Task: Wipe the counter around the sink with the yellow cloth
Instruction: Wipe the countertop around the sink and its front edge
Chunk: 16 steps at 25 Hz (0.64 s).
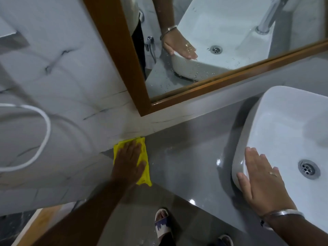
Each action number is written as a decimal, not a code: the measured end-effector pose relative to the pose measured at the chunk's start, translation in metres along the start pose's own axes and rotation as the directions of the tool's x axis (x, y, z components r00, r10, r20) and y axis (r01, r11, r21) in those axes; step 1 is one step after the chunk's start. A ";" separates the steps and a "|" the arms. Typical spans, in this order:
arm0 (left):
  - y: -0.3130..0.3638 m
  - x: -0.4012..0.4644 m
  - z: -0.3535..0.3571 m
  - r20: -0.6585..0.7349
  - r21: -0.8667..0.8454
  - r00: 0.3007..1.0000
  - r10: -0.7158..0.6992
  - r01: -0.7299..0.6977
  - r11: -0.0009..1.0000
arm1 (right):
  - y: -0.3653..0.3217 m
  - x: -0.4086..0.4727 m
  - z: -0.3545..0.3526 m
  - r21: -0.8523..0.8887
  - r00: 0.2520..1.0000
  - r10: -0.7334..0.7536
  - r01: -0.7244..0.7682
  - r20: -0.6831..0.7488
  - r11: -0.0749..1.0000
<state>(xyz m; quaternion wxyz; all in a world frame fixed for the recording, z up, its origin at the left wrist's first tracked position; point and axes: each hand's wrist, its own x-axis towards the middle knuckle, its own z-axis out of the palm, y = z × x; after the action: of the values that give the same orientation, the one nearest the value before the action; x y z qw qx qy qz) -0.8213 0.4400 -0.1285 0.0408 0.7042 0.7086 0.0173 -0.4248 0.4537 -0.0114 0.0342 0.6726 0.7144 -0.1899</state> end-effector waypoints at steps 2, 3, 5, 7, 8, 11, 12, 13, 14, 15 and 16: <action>0.053 -0.005 0.010 0.070 -0.019 0.997 -0.015 0.017 1.000 | 0.000 0.000 -0.001 -0.004 1.000 -0.008 0.008 -0.013 1.000; 0.082 -0.011 0.016 0.112 -0.043 0.987 0.112 -0.108 0.993 | -0.001 0.000 -0.001 -0.008 1.000 -0.015 0.015 -0.013 1.000; 0.095 -0.007 0.014 0.204 -0.049 0.874 0.441 -0.441 0.896 | 0.000 0.000 -0.002 -0.007 1.000 -0.018 0.018 -0.015 1.000; 0.057 0.009 0.004 0.219 -0.021 0.819 0.530 -0.539 0.842 | 0.001 0.000 -0.001 -0.010 1.000 -0.013 0.013 -0.017 1.000; 0.034 0.016 -0.002 0.215 0.003 0.845 0.489 -0.501 0.865 | 0.001 0.000 0.000 -0.020 1.000 -0.010 0.010 -0.016 1.000; 0.014 0.024 -0.014 0.141 0.060 0.932 0.333 -0.344 0.937 | 0.002 0.001 0.002 -0.057 1.000 -0.005 0.004 -0.015 0.998; 0.039 0.024 -0.013 0.154 0.038 0.919 0.362 -0.371 0.928 | 0.002 0.000 0.002 -0.059 1.000 -0.003 0.002 -0.016 0.998; 0.075 0.018 -0.003 0.160 0.010 0.880 0.447 -0.454 0.891 | 0.002 0.001 0.002 -0.058 1.000 -0.004 0.003 -0.018 0.998; 0.118 0.006 0.007 0.172 -0.025 0.812 0.557 -0.562 0.827 | 0.002 0.001 0.001 -0.055 1.000 -0.008 0.007 -0.018 0.998; 0.159 -0.014 0.017 0.172 -0.055 0.711 0.682 -0.685 0.727 | 0.002 0.000 0.000 -0.055 1.000 -0.010 0.009 -0.018 0.998; 0.188 -0.033 0.021 0.226 -0.109 0.564 0.794 -0.796 0.596 | 0.002 -0.002 0.000 -0.049 1.000 -0.006 0.005 -0.018 0.999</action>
<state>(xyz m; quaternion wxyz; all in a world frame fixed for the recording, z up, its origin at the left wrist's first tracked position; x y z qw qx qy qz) -0.6322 0.4080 -0.1326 0.1160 0.9435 0.3051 -0.0574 -0.4223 0.4518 -0.0113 0.0437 0.6714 0.7208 -0.1665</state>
